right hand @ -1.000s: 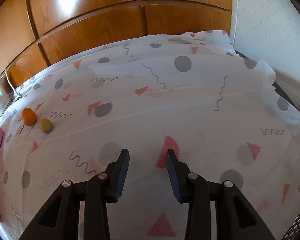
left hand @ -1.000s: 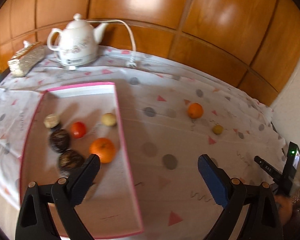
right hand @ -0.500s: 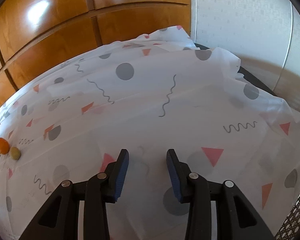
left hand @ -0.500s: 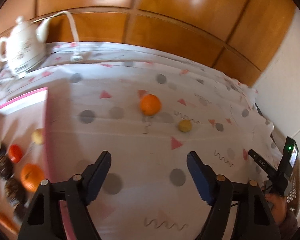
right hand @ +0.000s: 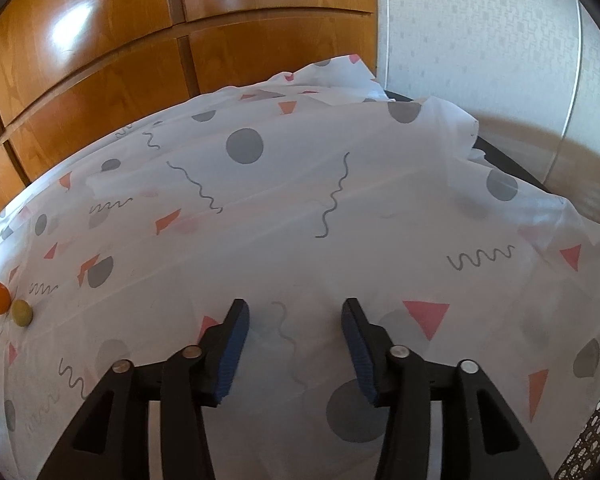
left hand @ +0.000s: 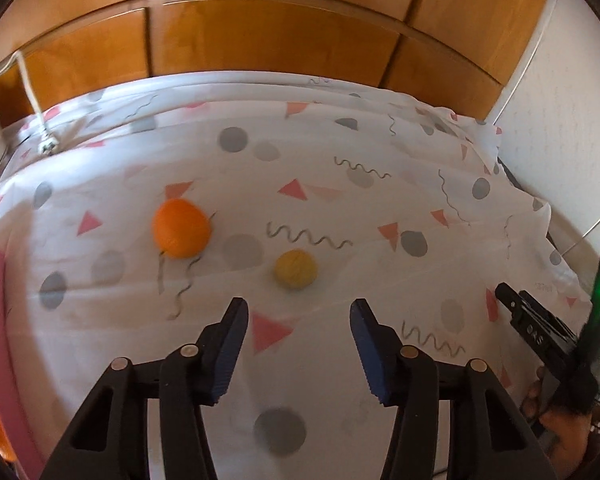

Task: Organize fruits
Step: 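Close the left gripper around the small yellow fruit, then carry the small yellow fruit into the pink tray and open the left gripper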

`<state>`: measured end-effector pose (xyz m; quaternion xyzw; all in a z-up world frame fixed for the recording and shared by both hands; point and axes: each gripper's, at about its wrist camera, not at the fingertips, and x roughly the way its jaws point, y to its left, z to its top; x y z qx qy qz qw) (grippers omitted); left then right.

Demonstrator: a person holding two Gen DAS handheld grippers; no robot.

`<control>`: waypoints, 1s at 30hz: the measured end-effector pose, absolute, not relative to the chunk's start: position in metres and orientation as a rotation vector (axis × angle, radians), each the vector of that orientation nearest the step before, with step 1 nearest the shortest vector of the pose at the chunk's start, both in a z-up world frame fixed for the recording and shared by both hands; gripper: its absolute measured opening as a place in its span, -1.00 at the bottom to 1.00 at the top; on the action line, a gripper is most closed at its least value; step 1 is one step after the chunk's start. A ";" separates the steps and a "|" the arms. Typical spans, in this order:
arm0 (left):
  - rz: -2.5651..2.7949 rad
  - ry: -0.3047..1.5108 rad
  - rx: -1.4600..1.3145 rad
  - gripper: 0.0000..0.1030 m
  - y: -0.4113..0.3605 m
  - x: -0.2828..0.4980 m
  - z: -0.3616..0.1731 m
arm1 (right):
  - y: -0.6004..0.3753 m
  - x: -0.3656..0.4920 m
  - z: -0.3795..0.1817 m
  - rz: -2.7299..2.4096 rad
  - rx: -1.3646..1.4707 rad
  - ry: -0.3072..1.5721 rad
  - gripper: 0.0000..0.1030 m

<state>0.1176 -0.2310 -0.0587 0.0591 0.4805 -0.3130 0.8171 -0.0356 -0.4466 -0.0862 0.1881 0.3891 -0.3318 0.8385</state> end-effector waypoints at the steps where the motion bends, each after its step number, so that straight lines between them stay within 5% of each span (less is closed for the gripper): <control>1: -0.667 1.027 0.130 0.01 -0.237 0.120 -0.060 | -0.446 -0.035 -0.087 -0.697 0.394 0.824 0.06; 5: -0.644 1.043 0.142 -0.06 -0.253 0.133 -0.070 | -0.446 -0.034 -0.087 -0.687 0.393 0.823 0.12; 11: -0.597 1.054 0.157 -0.45 -0.262 0.144 -0.085 | -0.445 -0.036 -0.087 -0.680 0.396 0.818 0.16; 30: -0.479 0.936 -0.066 -0.46 -0.136 0.126 -0.020 | -0.443 -0.031 -0.085 -0.690 0.372 0.830 0.18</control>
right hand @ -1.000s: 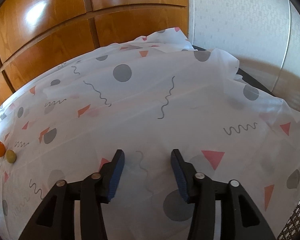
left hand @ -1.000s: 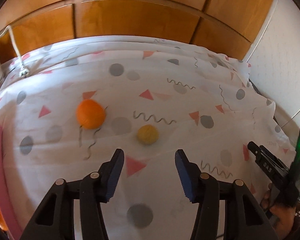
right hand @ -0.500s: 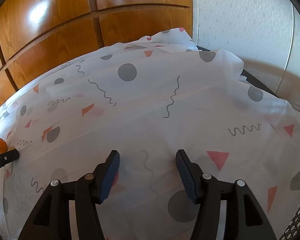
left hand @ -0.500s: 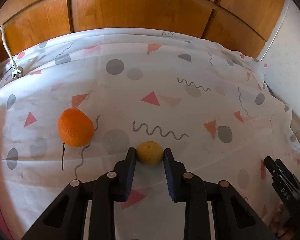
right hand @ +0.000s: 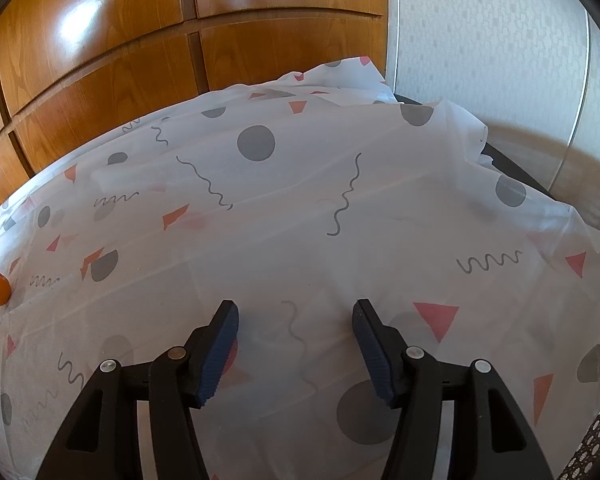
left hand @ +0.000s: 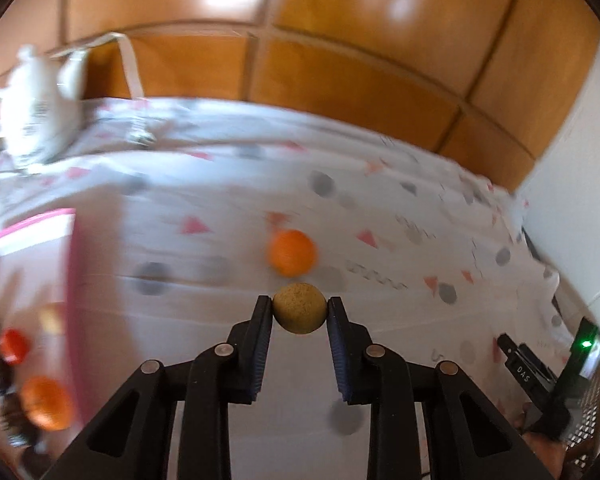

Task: Organize fruits
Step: 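Carry the small yellow fruit into the pink tray and open the left gripper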

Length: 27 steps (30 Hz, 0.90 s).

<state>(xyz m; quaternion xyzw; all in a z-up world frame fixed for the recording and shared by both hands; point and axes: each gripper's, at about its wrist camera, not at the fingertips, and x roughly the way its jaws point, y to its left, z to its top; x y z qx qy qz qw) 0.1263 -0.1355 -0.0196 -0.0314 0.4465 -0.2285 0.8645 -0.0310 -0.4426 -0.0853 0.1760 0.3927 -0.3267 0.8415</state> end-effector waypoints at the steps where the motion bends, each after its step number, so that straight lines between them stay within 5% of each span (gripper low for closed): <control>1: -0.459 0.923 -0.074 -0.46 -0.123 0.125 -0.015 | -0.443 -0.030 -0.086 -0.691 0.370 0.830 0.18; 15: -0.082 0.905 -0.251 -0.46 0.068 0.120 -0.024 | -0.442 -0.027 -0.087 -0.698 0.354 0.835 0.18; 27: -0.013 0.955 -0.302 -0.42 0.108 0.118 -0.054 | -0.440 -0.027 -0.088 -0.706 0.333 0.843 0.18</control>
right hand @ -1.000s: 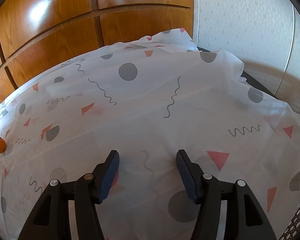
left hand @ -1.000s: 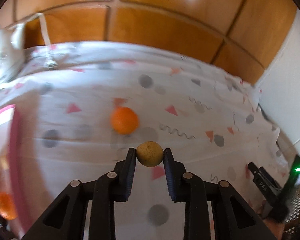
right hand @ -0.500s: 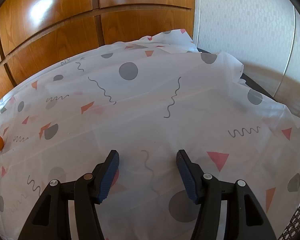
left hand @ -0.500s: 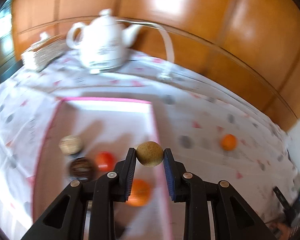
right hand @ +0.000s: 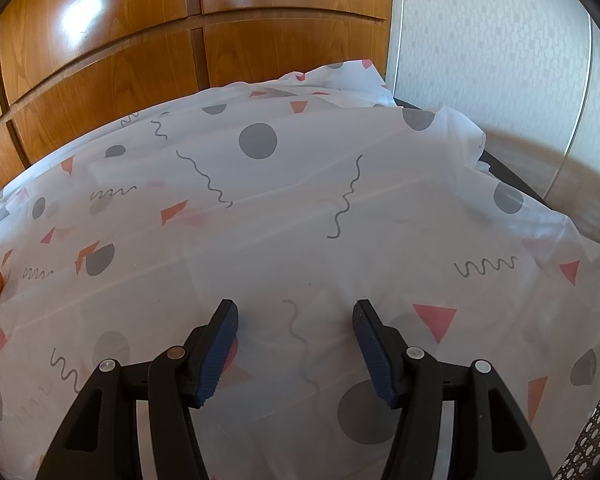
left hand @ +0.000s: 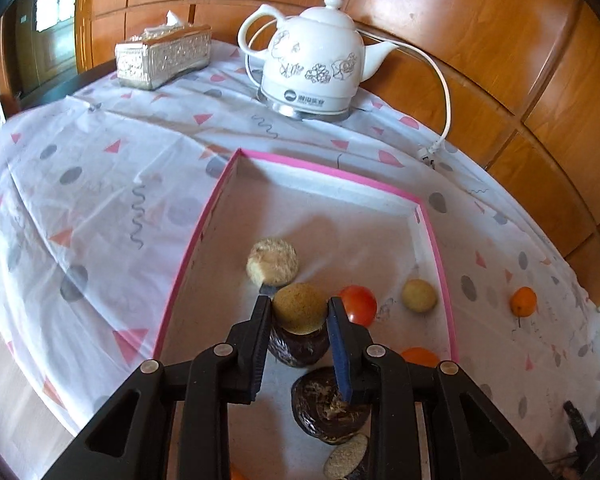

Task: Organize fruits
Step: 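Carry the small yellow fruit into the pink tray and open the left gripper, then withdraw the left gripper and move the right gripper toward the tangerine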

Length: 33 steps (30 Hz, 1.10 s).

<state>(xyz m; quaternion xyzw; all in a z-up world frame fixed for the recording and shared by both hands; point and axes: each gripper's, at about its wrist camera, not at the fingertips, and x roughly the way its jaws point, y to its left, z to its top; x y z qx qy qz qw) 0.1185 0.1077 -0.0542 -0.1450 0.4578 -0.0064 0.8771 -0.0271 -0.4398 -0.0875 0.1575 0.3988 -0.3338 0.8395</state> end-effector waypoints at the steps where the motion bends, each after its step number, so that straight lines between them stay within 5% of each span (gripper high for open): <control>1: -0.014 0.956 -0.303 -0.40 0.107 0.118 -0.055 | -0.440 -0.027 -0.088 -0.705 0.333 0.843 0.18; 11: 0.051 0.923 -0.292 -0.10 0.105 0.090 -0.046 | -0.438 -0.026 -0.088 -0.709 0.325 0.846 0.18; 33: 0.036 0.863 -0.230 0.15 0.087 0.038 -0.029 | -0.436 -0.026 -0.088 -0.712 0.325 0.846 0.18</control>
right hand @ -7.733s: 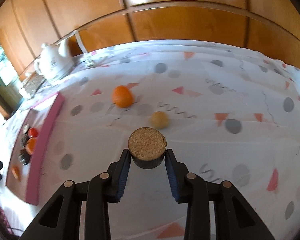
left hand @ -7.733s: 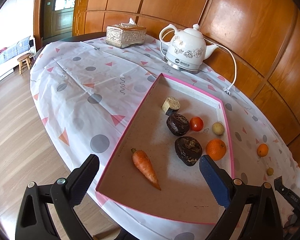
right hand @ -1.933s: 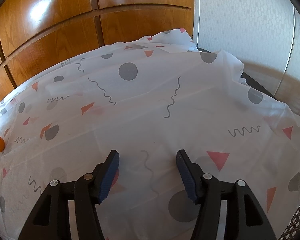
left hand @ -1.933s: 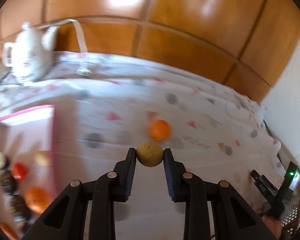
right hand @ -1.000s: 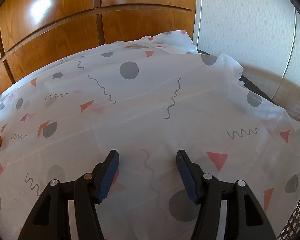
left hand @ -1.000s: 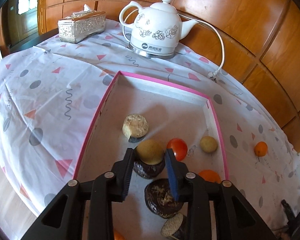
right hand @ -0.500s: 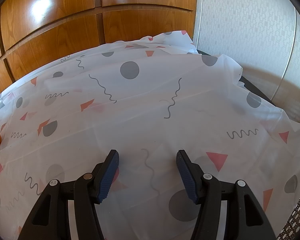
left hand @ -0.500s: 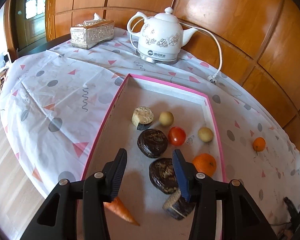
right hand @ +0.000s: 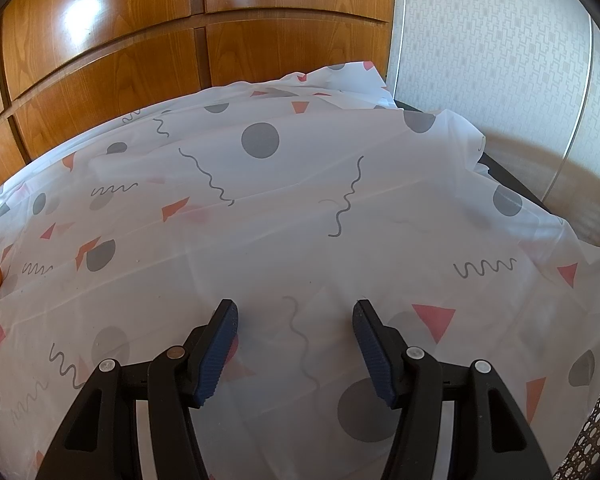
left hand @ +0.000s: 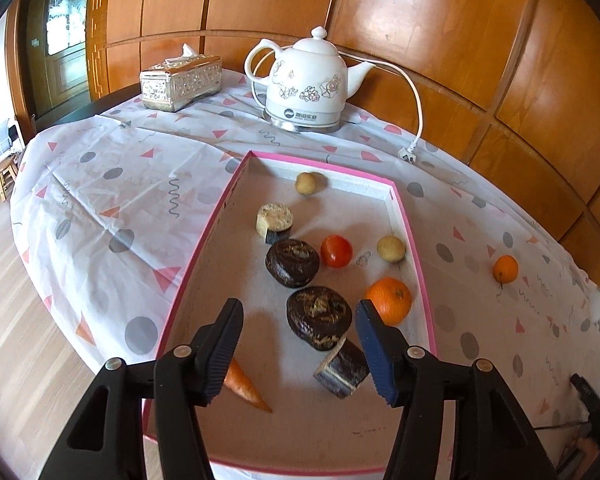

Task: Organize fruits
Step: 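Withdraw the left gripper and move the right gripper toward the tangerine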

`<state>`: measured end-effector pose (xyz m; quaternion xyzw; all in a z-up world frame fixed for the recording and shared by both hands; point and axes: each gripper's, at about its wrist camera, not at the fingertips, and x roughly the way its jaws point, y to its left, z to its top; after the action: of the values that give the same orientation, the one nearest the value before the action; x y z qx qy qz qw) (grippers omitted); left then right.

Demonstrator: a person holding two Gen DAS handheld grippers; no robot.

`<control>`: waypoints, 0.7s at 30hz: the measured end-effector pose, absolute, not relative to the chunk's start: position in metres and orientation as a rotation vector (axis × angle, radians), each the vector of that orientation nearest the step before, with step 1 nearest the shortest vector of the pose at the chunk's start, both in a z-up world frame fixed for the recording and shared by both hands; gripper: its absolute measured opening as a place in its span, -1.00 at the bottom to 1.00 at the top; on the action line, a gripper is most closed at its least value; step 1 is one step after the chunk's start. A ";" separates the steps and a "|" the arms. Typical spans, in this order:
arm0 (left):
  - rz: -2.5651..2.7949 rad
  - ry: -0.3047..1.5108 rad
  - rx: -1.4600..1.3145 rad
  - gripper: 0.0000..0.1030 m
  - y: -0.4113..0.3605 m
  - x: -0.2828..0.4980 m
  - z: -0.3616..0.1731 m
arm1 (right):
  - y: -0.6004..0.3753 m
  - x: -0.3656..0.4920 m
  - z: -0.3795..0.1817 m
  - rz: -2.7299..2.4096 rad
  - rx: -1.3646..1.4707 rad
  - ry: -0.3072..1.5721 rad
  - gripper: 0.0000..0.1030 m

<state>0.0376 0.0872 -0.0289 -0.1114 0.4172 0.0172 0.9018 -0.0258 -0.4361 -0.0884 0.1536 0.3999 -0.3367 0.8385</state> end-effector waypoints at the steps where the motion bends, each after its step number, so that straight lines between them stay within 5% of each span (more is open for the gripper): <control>1: 0.037 0.865 -0.231 0.15 0.088 0.036 -0.030 | -0.436 -0.026 -0.088 -0.712 0.325 0.846 0.18; 21: 0.156 0.844 -0.324 0.42 0.119 0.018 -0.035 | -0.434 -0.022 -0.086 -0.716 0.297 0.878 0.18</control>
<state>0.0181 0.1194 -0.0346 -0.1566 0.4075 0.0754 0.8965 -0.0217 -0.4344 -0.0856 0.1401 0.4144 -0.3377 0.8335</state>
